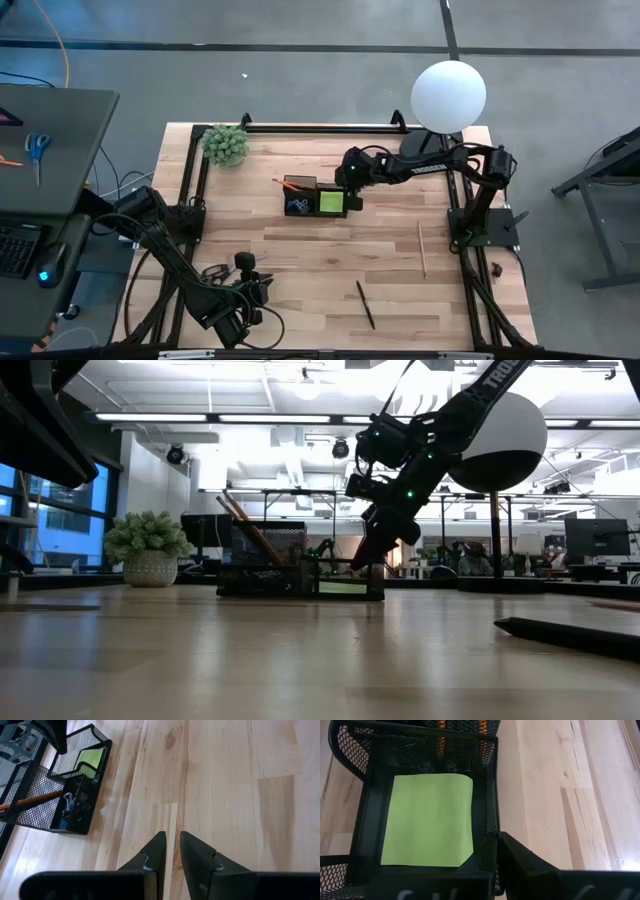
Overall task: Pick and place office supplies into organizer
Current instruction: Move the organizer bin to the center
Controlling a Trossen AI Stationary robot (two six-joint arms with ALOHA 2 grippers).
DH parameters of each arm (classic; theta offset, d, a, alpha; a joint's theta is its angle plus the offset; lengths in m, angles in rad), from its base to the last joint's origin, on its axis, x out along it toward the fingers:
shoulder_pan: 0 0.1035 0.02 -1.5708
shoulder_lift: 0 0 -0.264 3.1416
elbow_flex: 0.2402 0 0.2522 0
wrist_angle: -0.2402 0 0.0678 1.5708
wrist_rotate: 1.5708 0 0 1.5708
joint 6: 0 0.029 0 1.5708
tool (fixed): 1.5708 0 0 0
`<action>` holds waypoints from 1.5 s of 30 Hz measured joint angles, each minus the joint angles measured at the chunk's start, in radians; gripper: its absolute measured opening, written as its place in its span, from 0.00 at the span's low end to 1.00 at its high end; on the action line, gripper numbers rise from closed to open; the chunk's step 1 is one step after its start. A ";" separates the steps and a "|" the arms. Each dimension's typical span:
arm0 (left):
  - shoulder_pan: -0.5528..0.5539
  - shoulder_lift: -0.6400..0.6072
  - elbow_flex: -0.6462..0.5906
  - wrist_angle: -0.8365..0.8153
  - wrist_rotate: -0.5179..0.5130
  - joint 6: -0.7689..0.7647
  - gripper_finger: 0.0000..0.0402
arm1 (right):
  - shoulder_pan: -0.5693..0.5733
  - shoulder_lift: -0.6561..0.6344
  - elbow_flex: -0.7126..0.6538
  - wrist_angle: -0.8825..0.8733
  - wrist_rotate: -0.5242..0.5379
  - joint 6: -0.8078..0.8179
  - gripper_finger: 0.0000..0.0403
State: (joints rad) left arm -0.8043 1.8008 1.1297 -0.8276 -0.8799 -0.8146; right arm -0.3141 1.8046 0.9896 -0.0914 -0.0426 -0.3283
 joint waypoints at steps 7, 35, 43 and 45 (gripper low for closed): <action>0.000 0.000 0.000 0.000 0.000 0.000 0.12 | 0.000 0.001 0.000 0.000 -0.002 -0.021 0.00; 0.000 0.000 0.000 0.002 -0.001 0.002 0.12 | 0.001 0.002 -0.001 0.007 -0.016 -0.009 0.03; 0.000 0.000 0.000 0.001 -0.001 0.002 0.12 | 0.001 0.002 -0.001 0.007 -0.016 0.010 0.08; 0.000 0.000 0.000 0.001 -0.001 0.002 0.12 | 0.001 0.002 -0.001 0.007 -0.016 0.020 0.09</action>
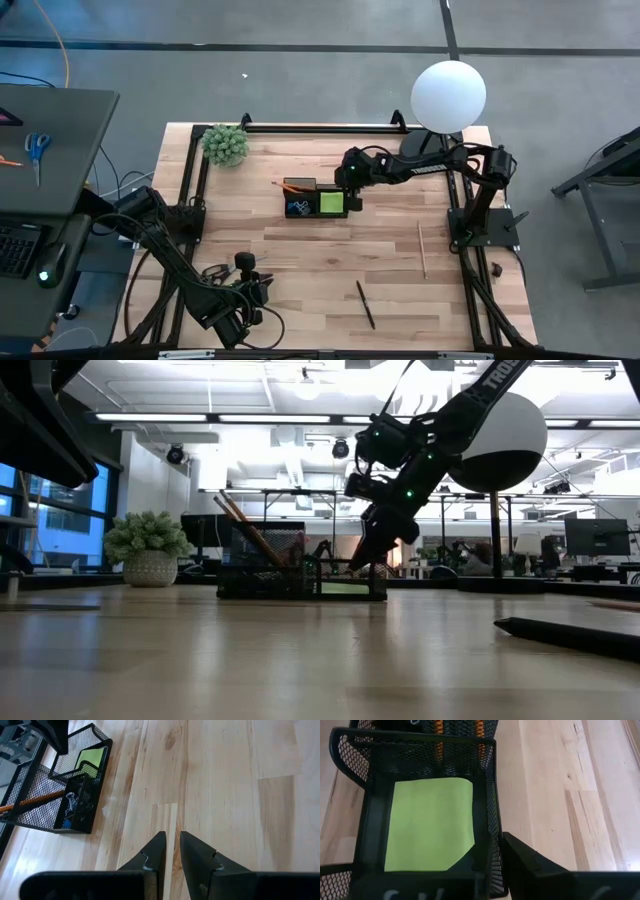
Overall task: Pick and place office supplies into organizer
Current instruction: Move the organizer bin to the center, then put the scissors into the organizer bin
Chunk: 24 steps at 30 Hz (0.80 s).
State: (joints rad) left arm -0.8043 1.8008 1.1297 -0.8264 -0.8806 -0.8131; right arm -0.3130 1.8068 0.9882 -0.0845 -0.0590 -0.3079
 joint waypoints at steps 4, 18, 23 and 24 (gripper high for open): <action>0.000 0.000 0.000 0.000 0.000 0.000 0.12 | 0.000 0.002 0.000 0.000 -0.001 0.039 0.12; 0.000 0.000 0.000 0.000 0.000 0.000 0.12 | 0.001 0.002 0.000 -0.002 -0.021 0.072 0.12; 0.000 0.000 0.000 0.000 0.000 0.000 0.12 | 0.001 -0.001 0.000 -0.001 -0.023 0.073 0.13; 0.000 0.000 0.000 0.000 0.000 0.000 0.12 | 0.001 -0.004 -0.001 -0.005 -0.027 0.076 0.14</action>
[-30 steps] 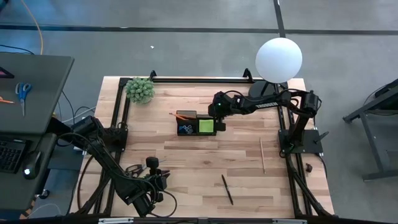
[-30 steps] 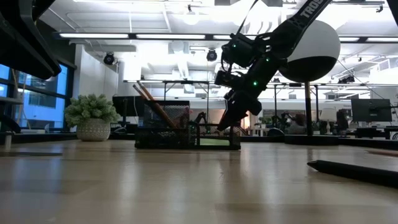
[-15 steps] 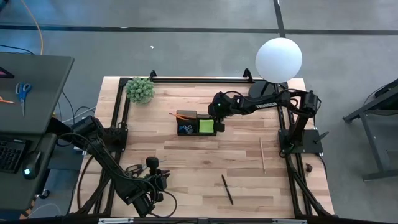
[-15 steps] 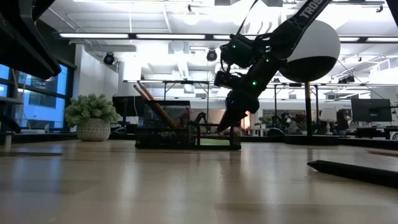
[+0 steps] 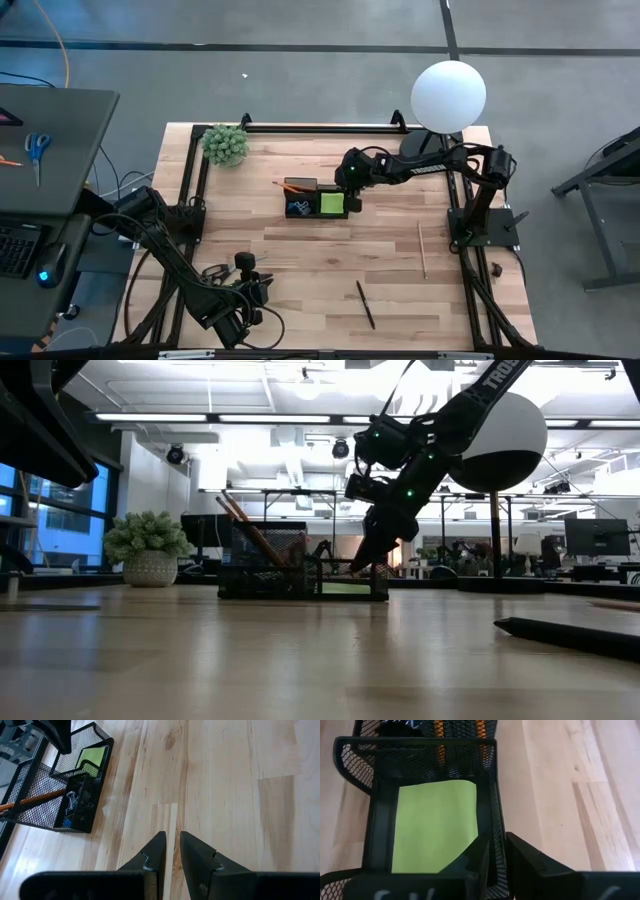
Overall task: Pick and place office supplies into organizer
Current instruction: Put the scissors into the organizer bin
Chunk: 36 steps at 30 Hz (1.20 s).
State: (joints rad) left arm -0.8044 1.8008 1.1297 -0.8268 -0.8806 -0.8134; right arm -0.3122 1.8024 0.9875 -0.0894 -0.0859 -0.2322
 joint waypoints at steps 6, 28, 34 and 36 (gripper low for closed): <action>0.000 0.000 0.000 0.001 0.000 0.000 0.12 | 0.003 -0.068 -0.004 -0.010 -0.030 0.023 0.19; 0.000 0.000 0.000 0.016 -0.005 0.002 0.12 | 0.203 -0.171 -0.002 -0.063 0.074 0.144 0.30; 0.000 0.000 0.000 0.016 0.002 0.005 0.12 | 0.296 -0.171 -0.002 -0.032 0.184 0.199 0.30; 0.000 0.000 0.000 0.007 0.028 0.005 0.12 | 0.320 -0.171 -0.002 -0.022 0.199 0.231 0.30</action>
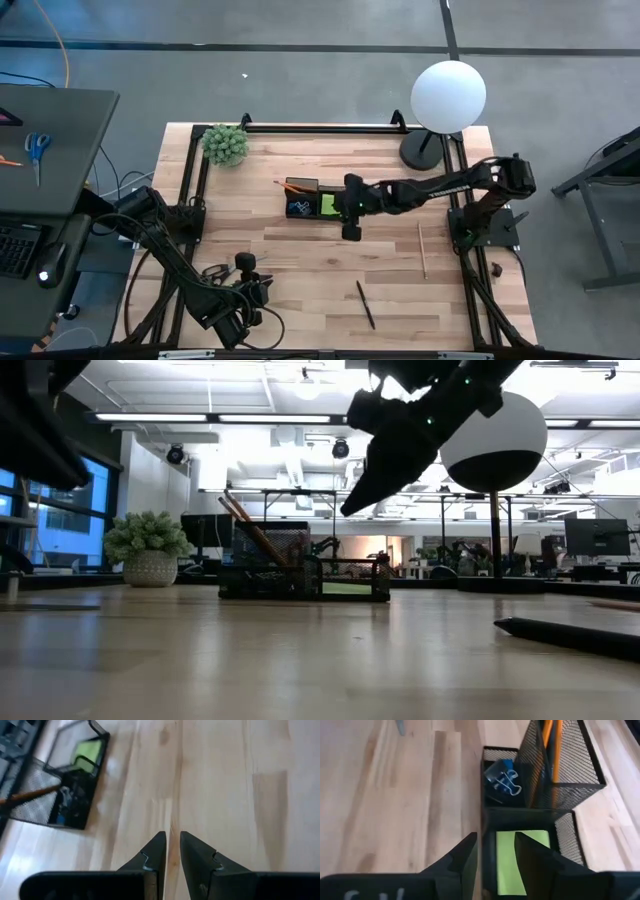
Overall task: Pick and place office supplies into organizer
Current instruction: Put the scissors into the organizer bin
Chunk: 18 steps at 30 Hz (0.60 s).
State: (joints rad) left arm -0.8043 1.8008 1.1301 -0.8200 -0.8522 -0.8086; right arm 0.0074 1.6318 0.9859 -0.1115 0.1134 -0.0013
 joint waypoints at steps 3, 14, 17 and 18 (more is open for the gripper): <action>0.000 0.000 0.000 -0.037 0.075 0.000 0.12 | 0.039 0.000 0.000 0.001 0.016 0.048 0.30; -0.001 -0.045 0.000 -0.386 0.310 -0.231 0.12 | 0.194 0.000 0.000 0.011 0.082 0.073 0.30; -0.005 -0.085 0.000 -0.376 0.393 -0.234 0.12 | 0.219 0.000 0.000 0.013 0.098 0.073 0.30; -0.009 -0.099 0.000 -0.372 0.429 -0.227 0.12 | 0.225 0.000 0.000 0.014 0.101 0.073 0.30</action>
State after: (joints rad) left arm -0.8135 1.7019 1.1301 -1.1918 -0.4234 -1.0359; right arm 0.2329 1.6318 0.9859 -0.0979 0.2148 0.0719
